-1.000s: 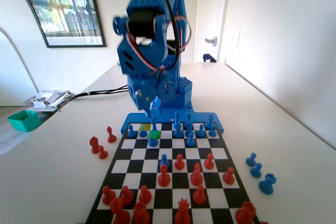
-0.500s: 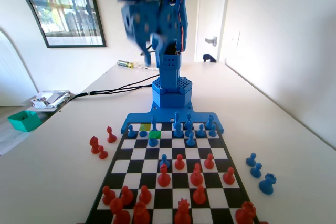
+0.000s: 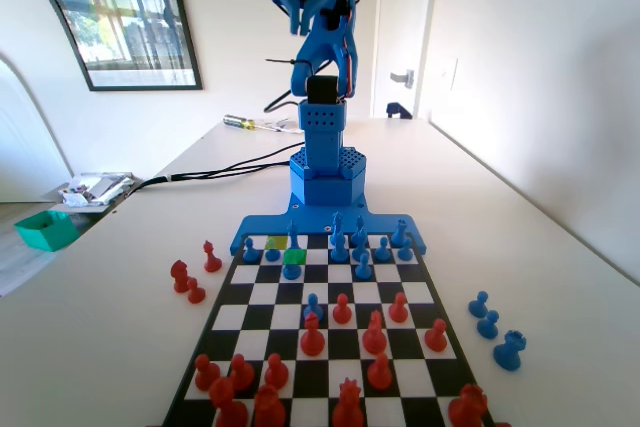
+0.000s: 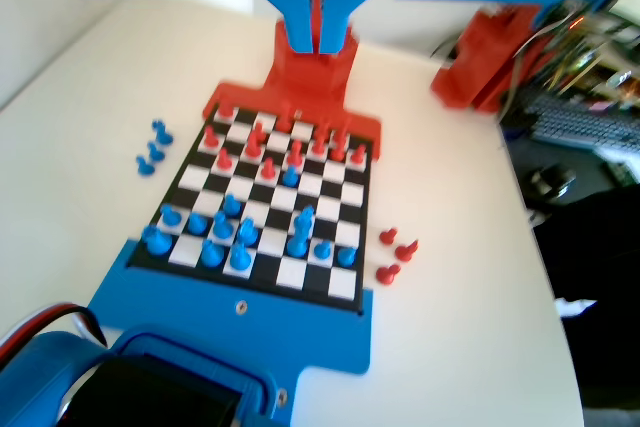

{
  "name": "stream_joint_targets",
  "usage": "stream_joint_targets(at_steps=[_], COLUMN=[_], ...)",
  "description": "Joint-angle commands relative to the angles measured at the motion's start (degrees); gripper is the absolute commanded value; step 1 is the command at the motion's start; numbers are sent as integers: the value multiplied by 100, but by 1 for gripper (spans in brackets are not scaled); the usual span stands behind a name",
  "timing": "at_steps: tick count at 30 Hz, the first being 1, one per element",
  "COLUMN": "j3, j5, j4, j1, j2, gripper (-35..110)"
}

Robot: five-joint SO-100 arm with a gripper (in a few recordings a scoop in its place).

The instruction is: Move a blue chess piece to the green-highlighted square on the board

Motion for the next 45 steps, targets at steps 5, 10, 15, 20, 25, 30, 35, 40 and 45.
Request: stream_joint_targets(at_steps=[5, 10, 15, 20, 25, 30, 35, 40, 45], j3=[721, 1547, 2083, 2259, 2285, 2294, 2303, 2303, 2303], j5=[378, 773, 896, 914, 1028, 1072, 1063, 1055, 1055], j4=[-185, -712, -1248, -1406, -1441, -1468, -1477, -1477, -1477], j1=[-141, -431, -589, -765, -932, -967, -993, -958, -949], j2=[1318, 1995, 2417, 2602, 2839, 2953, 2953, 2953, 2953], gripper=[1, 1, 1, 1, 1, 1, 1, 1, 1])
